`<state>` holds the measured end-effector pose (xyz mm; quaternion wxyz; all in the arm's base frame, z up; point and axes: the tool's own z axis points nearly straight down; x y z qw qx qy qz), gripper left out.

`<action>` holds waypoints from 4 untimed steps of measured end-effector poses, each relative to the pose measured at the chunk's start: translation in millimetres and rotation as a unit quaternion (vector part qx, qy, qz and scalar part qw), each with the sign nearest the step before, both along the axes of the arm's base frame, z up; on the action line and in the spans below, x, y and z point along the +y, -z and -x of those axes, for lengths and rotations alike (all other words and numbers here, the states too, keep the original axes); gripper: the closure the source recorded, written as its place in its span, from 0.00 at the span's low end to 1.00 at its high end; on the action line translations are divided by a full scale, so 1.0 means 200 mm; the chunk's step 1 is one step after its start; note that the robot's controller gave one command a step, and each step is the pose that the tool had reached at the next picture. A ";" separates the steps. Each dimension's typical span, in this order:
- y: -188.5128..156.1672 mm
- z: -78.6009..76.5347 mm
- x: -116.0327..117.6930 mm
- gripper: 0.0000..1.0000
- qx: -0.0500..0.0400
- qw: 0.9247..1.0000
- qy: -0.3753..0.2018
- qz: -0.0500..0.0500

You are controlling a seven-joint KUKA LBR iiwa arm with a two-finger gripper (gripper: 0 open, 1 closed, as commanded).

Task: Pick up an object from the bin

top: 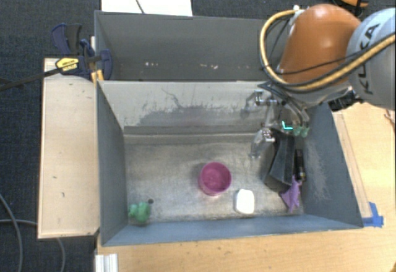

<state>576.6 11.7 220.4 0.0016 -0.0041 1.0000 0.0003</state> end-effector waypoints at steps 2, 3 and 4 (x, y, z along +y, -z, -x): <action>0.73 -0.02 0.15 1.00 -0.002 1.000 0.024 0.000; 0.73 -0.02 0.15 1.00 -0.002 1.000 0.024 0.000; 0.55 -0.02 0.14 0.00 -0.002 0.997 -0.071 0.000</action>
Offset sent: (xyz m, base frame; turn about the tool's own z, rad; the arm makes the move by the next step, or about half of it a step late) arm 0.0014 0.0297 -0.1504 0.0480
